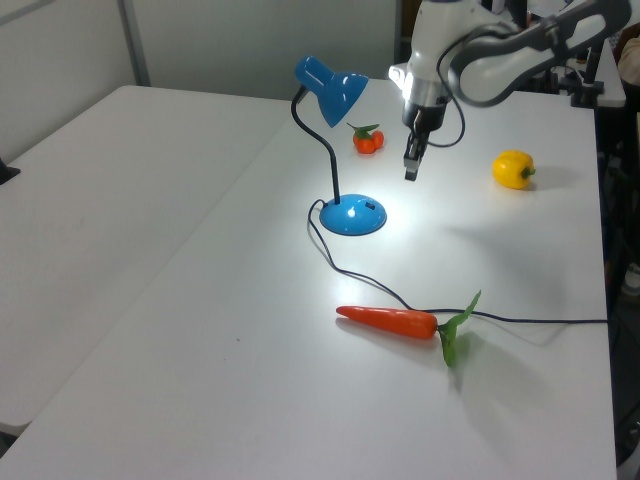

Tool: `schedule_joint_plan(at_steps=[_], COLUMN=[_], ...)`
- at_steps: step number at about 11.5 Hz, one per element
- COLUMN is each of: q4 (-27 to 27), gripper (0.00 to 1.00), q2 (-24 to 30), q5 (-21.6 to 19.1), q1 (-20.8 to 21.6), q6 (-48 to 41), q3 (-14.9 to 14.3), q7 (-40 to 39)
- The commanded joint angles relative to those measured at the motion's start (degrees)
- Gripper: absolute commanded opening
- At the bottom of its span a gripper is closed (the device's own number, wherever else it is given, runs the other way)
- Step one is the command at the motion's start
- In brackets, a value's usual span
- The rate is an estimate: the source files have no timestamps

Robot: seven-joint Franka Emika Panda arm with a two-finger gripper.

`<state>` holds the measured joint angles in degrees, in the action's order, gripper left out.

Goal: Turn on desk lamp

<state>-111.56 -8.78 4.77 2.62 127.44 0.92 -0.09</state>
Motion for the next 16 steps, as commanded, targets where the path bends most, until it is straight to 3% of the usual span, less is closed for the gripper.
schedule_joint_plan(at_steps=[1, 6, 10, 11, 14, 16], q4=[3.2, 13.7, 15.7, 15.8, 17.8, 18.6], gripper=[0.00, 0.00, 0.04, 0.13, 0.54, 1.00], q2=[5.7, 7.1, 9.3, 9.3, 9.3, 9.5], q5=[0.4, -0.5, -0.7, -0.7, -0.6, -0.6], q1=[0.7, 0.8, 0.5, 0.5, 0.1, -0.9], q6=[-13.1, -28.1, -31.7, -32.0, -35.2, -36.1], q3=[-0.4, -0.3, -0.6, -0.7, -1.0, -1.0], q7=[-1.2, -1.2, -1.2, -1.1, -1.3, -1.3])
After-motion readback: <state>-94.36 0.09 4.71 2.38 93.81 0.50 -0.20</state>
